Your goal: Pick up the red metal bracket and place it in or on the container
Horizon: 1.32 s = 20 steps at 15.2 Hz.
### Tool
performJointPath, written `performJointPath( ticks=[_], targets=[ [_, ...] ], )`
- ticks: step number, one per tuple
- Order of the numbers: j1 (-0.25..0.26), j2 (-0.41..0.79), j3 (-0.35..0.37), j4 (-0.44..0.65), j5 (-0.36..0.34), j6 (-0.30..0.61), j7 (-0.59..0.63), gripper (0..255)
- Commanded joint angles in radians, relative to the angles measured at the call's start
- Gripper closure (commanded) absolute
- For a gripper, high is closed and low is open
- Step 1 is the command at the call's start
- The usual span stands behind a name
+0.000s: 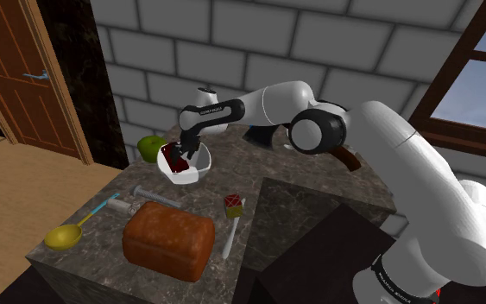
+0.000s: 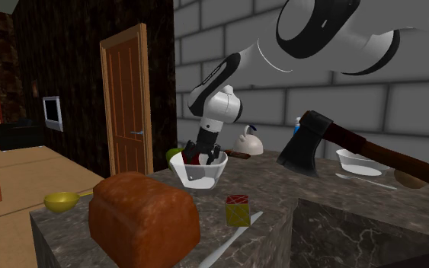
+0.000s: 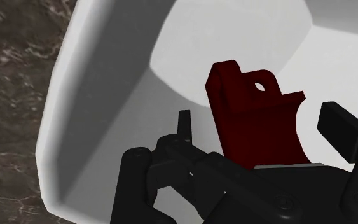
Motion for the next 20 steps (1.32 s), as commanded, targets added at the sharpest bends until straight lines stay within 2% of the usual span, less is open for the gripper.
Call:
performJointPath(
  ticks=[1, 10, 20],
  targets=[
    [0.000, 0.000, 0.000, 0.000, 0.000, 0.000, 0.000, 255],
    [0.000, 0.000, 0.000, 0.000, 0.000, 0.000, 0.000, 255],
    [-0.004, -0.092, 0.000, -0.029, -0.001, -0.061, 0.017, 255]
  ],
)
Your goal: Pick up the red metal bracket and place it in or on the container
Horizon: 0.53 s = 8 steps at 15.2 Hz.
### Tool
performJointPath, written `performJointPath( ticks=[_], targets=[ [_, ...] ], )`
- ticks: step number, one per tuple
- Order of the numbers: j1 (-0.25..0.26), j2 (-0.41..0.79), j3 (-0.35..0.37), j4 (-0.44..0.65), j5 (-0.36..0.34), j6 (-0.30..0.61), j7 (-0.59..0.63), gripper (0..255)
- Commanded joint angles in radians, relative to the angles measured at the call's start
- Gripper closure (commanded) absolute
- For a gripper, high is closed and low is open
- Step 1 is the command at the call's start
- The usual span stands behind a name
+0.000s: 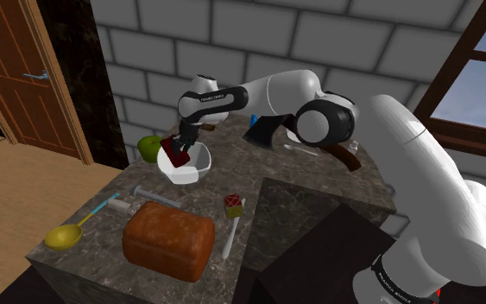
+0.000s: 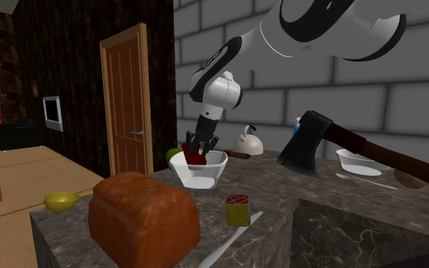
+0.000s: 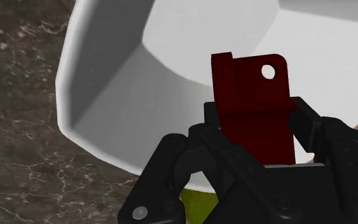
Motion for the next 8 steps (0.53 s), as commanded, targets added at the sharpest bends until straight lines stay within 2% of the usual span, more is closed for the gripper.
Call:
performJointPath(
  ticks=[1, 8],
  targets=[
    [-0.003, -0.024, 0.000, -0.016, 0.001, -0.007, 0.001, 255],
    [-0.005, -0.074, 0.000, -0.010, -0.001, -0.062, 0.015, 255]
  ],
)
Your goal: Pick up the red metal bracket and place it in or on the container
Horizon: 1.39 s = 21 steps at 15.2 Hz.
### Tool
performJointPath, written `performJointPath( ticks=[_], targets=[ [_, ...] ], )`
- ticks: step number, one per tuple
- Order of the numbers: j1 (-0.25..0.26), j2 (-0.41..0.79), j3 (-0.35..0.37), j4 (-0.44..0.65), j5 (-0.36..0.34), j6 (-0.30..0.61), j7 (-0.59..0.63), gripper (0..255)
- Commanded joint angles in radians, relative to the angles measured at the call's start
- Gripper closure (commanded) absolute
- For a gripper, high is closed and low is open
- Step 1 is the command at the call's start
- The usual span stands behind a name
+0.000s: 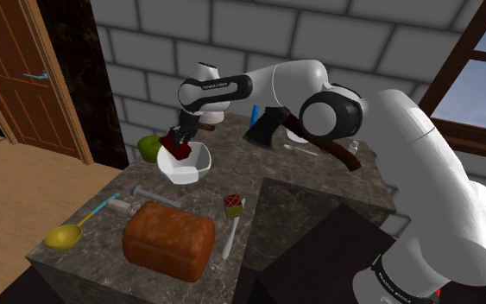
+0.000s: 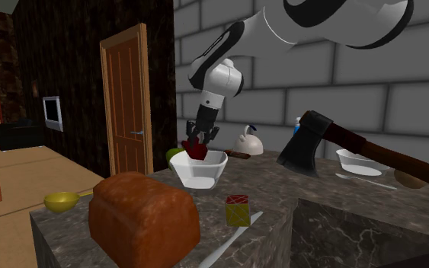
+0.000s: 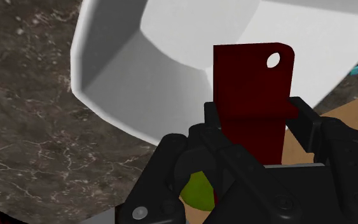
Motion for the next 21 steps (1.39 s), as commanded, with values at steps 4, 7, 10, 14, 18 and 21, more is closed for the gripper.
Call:
performJointPath(
  ticks=[4, 7, 10, 14, 18, 21],
  targets=[
    [-0.001, -0.031, 0.000, 0.014, -0.001, -0.045, 0.010, 255],
    [-0.001, -0.047, 0.000, 0.028, -0.003, -0.073, 0.016, 255],
    [0.000, -0.059, -0.001, 0.046, -0.004, -0.103, 0.023, 255],
    [0.001, -0.072, -0.001, 0.077, -0.006, -0.146, 0.032, 255],
    [-0.016, -0.202, 0.007, -0.149, 0.011, -0.051, 0.017, 255],
    [-0.024, -0.248, 0.012, -0.267, 0.022, 0.020, 0.002, 255]
  ],
)
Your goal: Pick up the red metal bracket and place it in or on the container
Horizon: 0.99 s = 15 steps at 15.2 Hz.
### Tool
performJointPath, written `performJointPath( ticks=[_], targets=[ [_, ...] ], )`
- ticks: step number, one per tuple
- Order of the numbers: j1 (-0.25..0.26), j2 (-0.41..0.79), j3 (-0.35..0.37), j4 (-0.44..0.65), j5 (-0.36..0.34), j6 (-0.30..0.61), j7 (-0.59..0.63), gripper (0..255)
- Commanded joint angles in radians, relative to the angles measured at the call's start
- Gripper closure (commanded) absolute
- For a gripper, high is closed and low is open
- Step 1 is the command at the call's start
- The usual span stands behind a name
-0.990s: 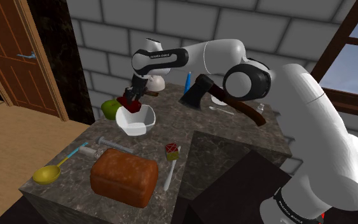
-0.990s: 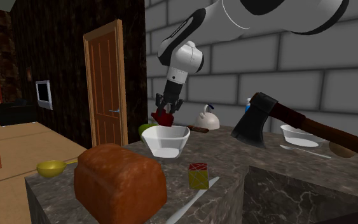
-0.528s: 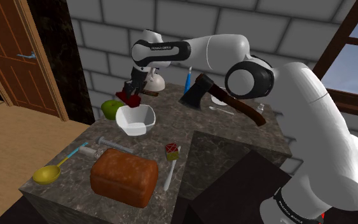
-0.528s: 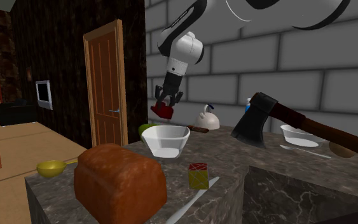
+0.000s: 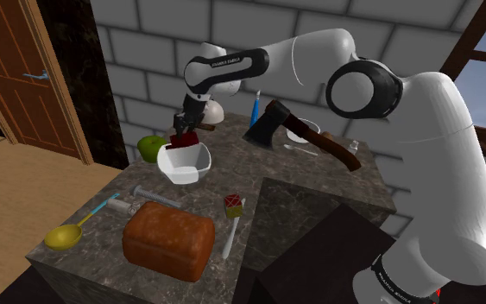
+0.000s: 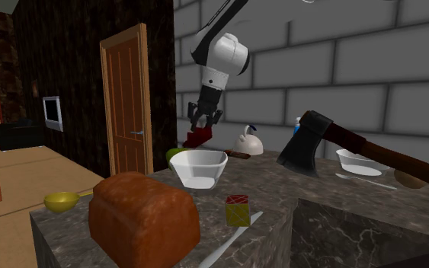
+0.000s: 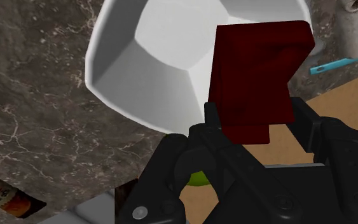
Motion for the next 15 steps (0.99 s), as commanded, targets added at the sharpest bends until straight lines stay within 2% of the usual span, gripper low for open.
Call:
performJointPath(
  ticks=[1, 9, 15],
  targets=[
    [-0.003, -0.004, 0.001, -0.032, 0.003, 0.028, -0.008, 255],
    [-0.003, 0.044, 0.002, -0.058, 0.006, 0.100, -0.025, 255],
    [-0.002, 0.044, 0.002, -0.058, 0.006, 0.100, -0.025, 255]
  ],
)
